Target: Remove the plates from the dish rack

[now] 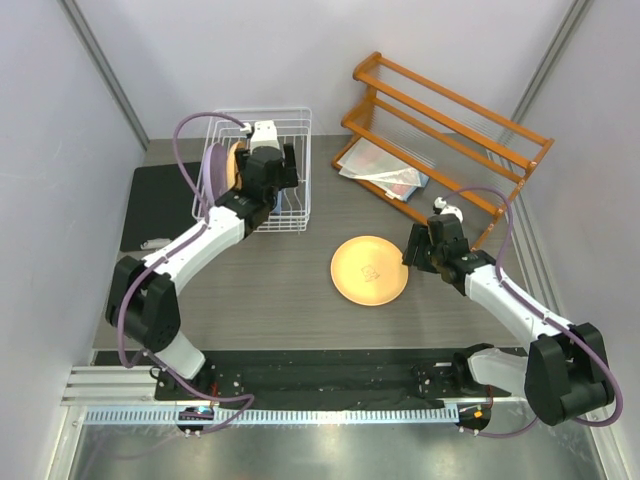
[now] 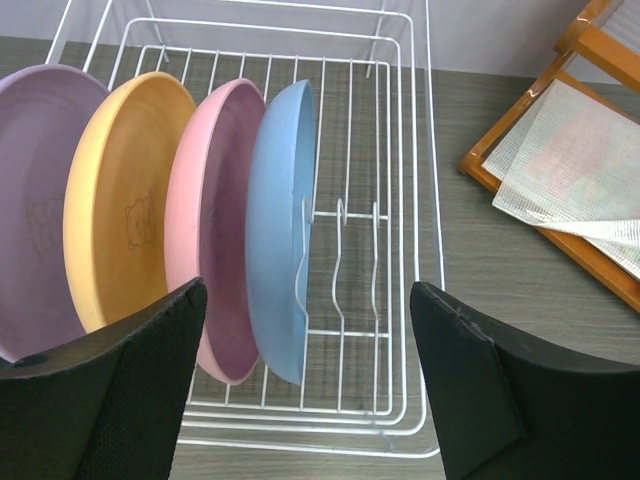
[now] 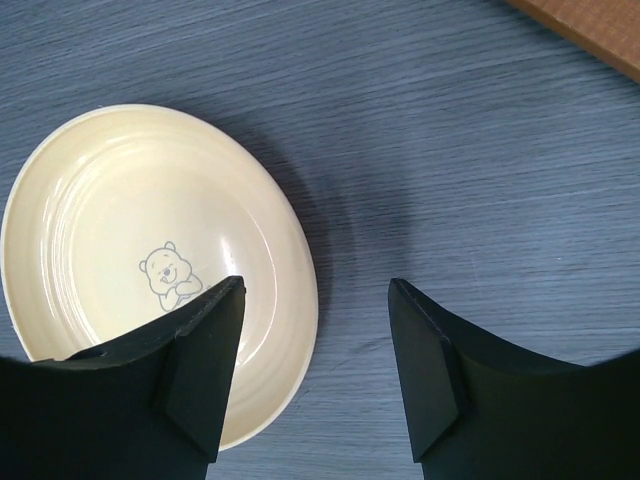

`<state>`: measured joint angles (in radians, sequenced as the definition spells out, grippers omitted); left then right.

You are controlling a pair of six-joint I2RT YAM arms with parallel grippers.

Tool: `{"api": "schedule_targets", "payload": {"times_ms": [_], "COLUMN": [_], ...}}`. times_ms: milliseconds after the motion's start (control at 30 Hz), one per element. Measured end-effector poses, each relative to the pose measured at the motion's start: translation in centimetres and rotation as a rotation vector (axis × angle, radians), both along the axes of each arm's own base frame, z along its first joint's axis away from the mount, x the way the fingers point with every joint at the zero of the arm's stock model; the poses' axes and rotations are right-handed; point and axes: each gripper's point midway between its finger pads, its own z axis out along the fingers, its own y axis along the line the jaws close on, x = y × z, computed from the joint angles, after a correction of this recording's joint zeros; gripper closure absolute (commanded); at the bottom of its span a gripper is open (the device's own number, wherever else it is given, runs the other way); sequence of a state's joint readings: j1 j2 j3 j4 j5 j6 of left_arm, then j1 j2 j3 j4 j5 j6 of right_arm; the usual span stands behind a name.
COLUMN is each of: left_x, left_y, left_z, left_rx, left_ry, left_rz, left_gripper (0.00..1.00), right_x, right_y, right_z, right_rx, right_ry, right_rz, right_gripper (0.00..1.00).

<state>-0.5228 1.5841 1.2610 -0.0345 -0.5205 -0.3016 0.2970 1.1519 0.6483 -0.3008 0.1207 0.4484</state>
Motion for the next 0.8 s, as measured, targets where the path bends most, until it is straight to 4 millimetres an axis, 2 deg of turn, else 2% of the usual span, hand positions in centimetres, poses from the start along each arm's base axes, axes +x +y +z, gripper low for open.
{"api": "schedule_targets", "payload": {"times_ms": [200,533,667,700,767,800], "left_x": [1.7,3.6,3.9,3.8,3.7,3.7], "left_y": [-0.3,1.6,2.1,2.4,2.7,2.9], "left_z": [-0.3,-3.1,-3.9,-4.0,-4.1,-4.0], "left_rx": [0.042,0.181,0.22,0.232,0.25,0.257], "left_ry": [0.0,0.047,0.058,0.061,0.064,0.063], "left_rz": [0.021,0.161,0.202,0.212,0.225,0.234], "left_gripper": [0.23,0.39,0.53,0.6,0.68,0.76], "right_x": [-0.1,0.0,0.2,0.2,0.3,0.3], "right_y": [-0.1,-0.2,-0.2,-0.2,-0.3,-0.3], "right_z": [-0.3,0.0,0.2,0.2,0.1,0.0], "right_rx": [-0.005,-0.011,-0.015,-0.016,-0.02,-0.022], "right_ry": [0.012,0.01,0.002,0.002,0.006,0.01], "right_rz": [0.001,-0.004,-0.005,-0.006,-0.006,-0.006], "right_gripper": [0.35,0.37,0.4,0.4,0.41,0.41]}}
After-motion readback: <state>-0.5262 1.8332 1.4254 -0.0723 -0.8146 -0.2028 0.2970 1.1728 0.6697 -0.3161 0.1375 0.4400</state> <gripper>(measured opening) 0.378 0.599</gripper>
